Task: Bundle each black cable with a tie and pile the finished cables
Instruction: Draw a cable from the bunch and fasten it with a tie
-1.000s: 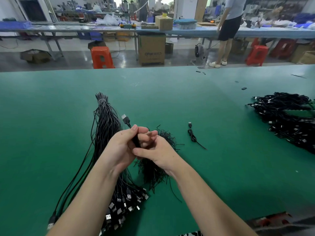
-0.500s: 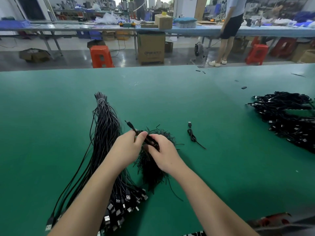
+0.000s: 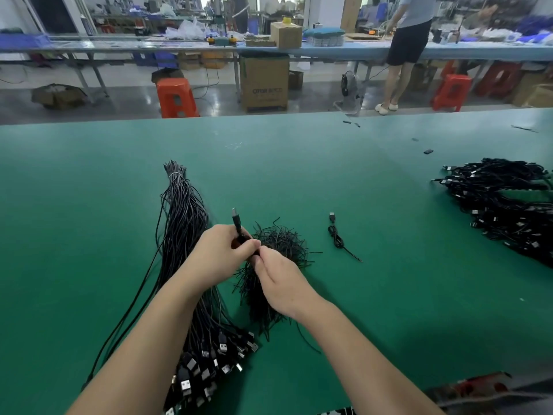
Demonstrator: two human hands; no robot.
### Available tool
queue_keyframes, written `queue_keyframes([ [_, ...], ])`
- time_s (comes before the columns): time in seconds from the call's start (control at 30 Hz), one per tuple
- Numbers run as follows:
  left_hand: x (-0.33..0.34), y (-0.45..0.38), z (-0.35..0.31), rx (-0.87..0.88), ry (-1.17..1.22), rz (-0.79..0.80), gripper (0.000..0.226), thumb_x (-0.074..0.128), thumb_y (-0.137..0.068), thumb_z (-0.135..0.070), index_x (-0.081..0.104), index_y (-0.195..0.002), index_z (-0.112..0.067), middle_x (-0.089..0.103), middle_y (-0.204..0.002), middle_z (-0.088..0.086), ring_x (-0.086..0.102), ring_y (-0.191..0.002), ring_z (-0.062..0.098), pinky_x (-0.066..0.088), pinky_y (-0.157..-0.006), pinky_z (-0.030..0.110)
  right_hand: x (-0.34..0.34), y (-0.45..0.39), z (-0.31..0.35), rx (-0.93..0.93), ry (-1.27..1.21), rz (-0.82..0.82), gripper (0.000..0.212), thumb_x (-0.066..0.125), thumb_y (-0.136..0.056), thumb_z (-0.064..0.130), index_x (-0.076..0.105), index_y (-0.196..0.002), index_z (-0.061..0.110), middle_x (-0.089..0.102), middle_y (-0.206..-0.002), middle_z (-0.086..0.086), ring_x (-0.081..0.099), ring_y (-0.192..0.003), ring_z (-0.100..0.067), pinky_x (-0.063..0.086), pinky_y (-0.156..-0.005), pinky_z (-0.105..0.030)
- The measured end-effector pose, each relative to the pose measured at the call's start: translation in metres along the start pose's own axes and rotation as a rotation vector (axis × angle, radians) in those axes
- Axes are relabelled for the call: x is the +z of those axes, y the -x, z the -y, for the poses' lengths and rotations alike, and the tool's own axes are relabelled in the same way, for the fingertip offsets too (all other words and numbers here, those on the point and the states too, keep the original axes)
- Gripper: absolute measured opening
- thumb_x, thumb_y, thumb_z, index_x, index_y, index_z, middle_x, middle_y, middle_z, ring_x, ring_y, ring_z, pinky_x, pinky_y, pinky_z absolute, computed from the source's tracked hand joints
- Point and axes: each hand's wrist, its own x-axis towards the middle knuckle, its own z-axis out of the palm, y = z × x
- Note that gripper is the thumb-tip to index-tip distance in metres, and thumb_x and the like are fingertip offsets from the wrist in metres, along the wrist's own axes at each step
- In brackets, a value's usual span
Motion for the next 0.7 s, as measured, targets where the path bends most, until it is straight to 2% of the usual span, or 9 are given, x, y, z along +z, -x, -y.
queue_keyframes([
  [0.1, 0.008, 0.0, 0.003, -0.038, 0.269, 0.026, 0.018, 0.067, -0.094, -0.032, 0.07, -0.081, -0.019, 0.061, -0.056, -0.012, 0.046, -0.044, 0.001, 0.036, -0.049, 0.021, -0.001, -0.002, -0.004, 0.034, -0.001, -0.072, 0.03, 0.028, -0.109, 0.034, 0.046, -0.09, 0.02, 0.056, -0.088, 0.001, 0.054, -0.081, -0.02, 0.046, -0.075, -0.043],
  [0.17, 0.013, 0.001, 0.004, -0.105, 0.466, 0.081, 0.017, 0.069, -0.094, -0.03, 0.068, -0.096, -0.013, 0.058, -0.063, -0.005, 0.044, -0.05, 0.012, 0.035, -0.052, 0.029, -0.002, -0.006, -0.01, 0.08, -0.037, -0.124, 0.029, 0.03, -0.109, 0.032, 0.048, -0.087, 0.023, 0.058, -0.088, 0.002, 0.056, -0.081, -0.019, 0.047, -0.074, -0.042],
  [0.2, 0.017, 0.002, 0.005, -0.116, 0.472, 0.103, 0.015, 0.069, -0.093, -0.03, 0.067, -0.099, -0.017, 0.058, -0.066, -0.002, 0.043, -0.052, 0.014, 0.035, -0.053, 0.031, -0.003, -0.007, -0.015, 0.113, -0.058, -0.149, 0.029, 0.032, -0.109, 0.03, 0.046, -0.084, 0.028, 0.057, -0.088, 0.005, 0.055, -0.082, -0.018, 0.045, -0.072, -0.039],
  [0.27, 0.029, 0.004, 0.007, -0.044, 0.22, 0.086, 0.005, 0.069, -0.092, -0.033, 0.068, -0.093, -0.028, 0.063, -0.072, -0.008, 0.051, -0.058, 0.009, 0.044, -0.059, 0.03, -0.009, -0.01, -0.031, 0.198, -0.082, -0.216, 0.031, 0.034, -0.108, 0.026, 0.043, -0.079, 0.03, 0.055, -0.084, 0.011, 0.053, -0.082, -0.015, 0.037, -0.068, -0.032],
  [0.33, 0.045, 0.011, 0.002, 0.094, -0.142, 0.091, 0.005, 0.066, -0.092, -0.035, 0.069, -0.093, -0.031, 0.063, -0.088, -0.012, 0.06, -0.078, 0.009, 0.05, -0.073, 0.03, -0.017, -0.011, -0.05, 0.286, -0.093, -0.291, 0.031, 0.035, -0.108, 0.023, 0.044, -0.078, 0.028, 0.052, -0.079, 0.011, 0.049, -0.079, -0.016, 0.028, -0.065, -0.033],
  [0.4, 0.069, 0.018, -0.005, 0.262, -0.367, 0.146, 0.014, 0.062, -0.093, -0.035, 0.068, -0.105, -0.031, 0.054, -0.103, -0.007, 0.057, -0.096, 0.019, 0.045, -0.08, 0.031, -0.025, -0.011, -0.068, 0.366, -0.112, -0.333, 0.03, 0.033, -0.109, 0.025, 0.047, -0.083, 0.025, 0.051, -0.078, 0.009, 0.049, -0.08, -0.018, 0.028, -0.067, -0.032],
  [0.47, 0.094, 0.023, -0.011, 0.442, -0.549, 0.245, 0.024, 0.058, -0.093, -0.032, 0.065, -0.116, -0.028, 0.047, -0.11, 0.001, 0.047, -0.106, 0.025, 0.034, -0.085, 0.036, -0.029, -0.009, -0.083, 0.423, -0.124, -0.355, 0.029, 0.031, -0.11, 0.026, 0.05, -0.088, 0.02, 0.052, -0.08, 0.007, 0.05, -0.083, -0.02, 0.031, -0.07, -0.032],
  [0.57, 0.119, 0.029, -0.022, 0.589, -0.715, 0.32, 0.026, 0.055, -0.094, -0.028, 0.065, -0.118, -0.025, 0.043, -0.111, 0.007, 0.038, -0.107, 0.028, 0.029, -0.086, 0.043, -0.031, -0.003, -0.096, 0.467, -0.139, -0.373, 0.031, 0.03, -0.11, 0.028, 0.051, -0.088, 0.02, 0.054, -0.084, 0.006, 0.051, -0.085, -0.019, 0.033, -0.072, -0.033],
  [0.7, 0.133, 0.033, -0.031, 0.656, -0.866, 0.402, 0.018, 0.053, -0.094, -0.021, 0.067, -0.105, -0.017, 0.044, -0.11, 0.011, 0.038, -0.105, 0.031, 0.02, -0.077, 0.042, -0.033, 0.002, -0.103, 0.477, -0.158, -0.376, 0.032, 0.03, -0.11, 0.029, 0.051, -0.087, 0.021, 0.057, -0.086, 0.005, 0.052, -0.083, -0.016, 0.035, -0.073, -0.033],
])
